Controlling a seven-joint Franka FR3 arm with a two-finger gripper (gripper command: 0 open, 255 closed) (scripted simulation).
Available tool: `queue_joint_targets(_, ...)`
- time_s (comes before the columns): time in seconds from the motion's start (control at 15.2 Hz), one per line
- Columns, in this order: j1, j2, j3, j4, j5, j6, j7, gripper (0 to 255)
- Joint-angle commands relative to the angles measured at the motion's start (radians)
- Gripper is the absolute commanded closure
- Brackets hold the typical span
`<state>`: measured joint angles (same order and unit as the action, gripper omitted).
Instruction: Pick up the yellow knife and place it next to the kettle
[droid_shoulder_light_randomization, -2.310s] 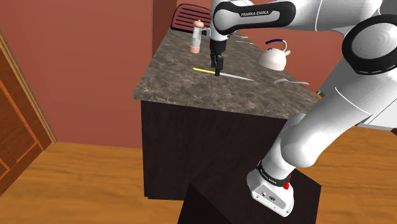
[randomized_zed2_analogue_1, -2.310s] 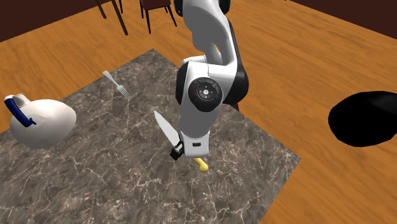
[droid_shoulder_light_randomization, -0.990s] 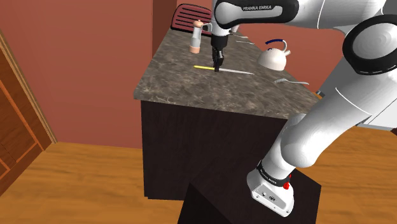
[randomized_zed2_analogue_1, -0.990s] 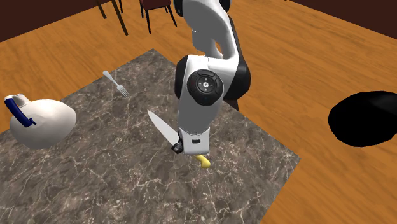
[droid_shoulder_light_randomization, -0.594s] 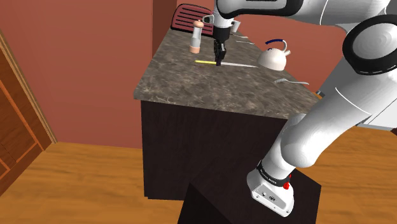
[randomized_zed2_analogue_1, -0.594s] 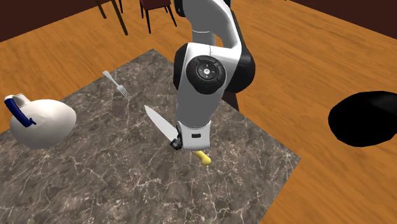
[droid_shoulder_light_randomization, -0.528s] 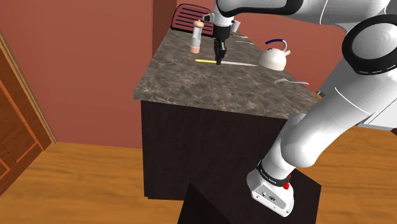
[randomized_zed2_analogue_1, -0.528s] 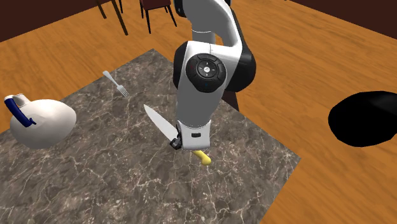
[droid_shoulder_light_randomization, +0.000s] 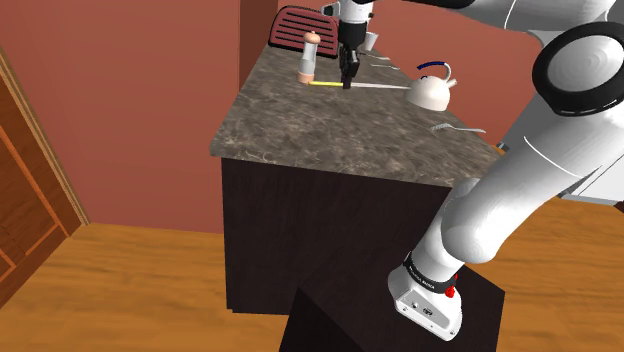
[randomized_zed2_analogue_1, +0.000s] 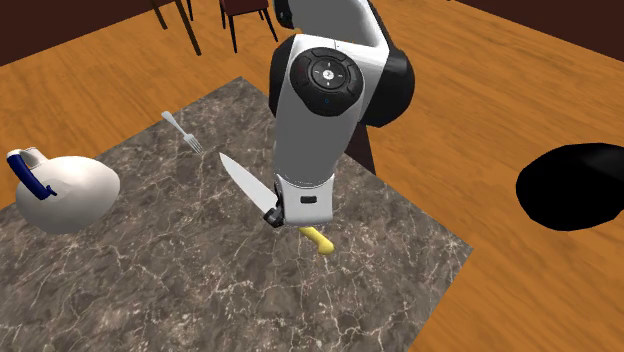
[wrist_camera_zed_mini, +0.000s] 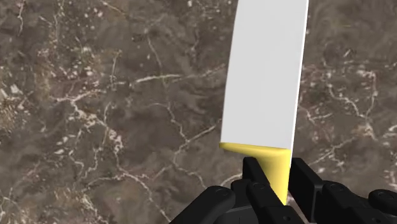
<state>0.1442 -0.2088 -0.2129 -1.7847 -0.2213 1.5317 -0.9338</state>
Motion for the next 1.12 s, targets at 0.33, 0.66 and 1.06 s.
queue_joint_targets(0.33,0.001,0.03,0.001,0.13,0.005,-0.099,-0.021,255)
queue_joint_targets(0.66,0.001,0.06,0.0,0.232,0.008,-0.17,-0.038,255)
queue_joint_targets(1.06,0.0,0.108,-0.002,0.372,0.013,-0.26,-0.06,255)
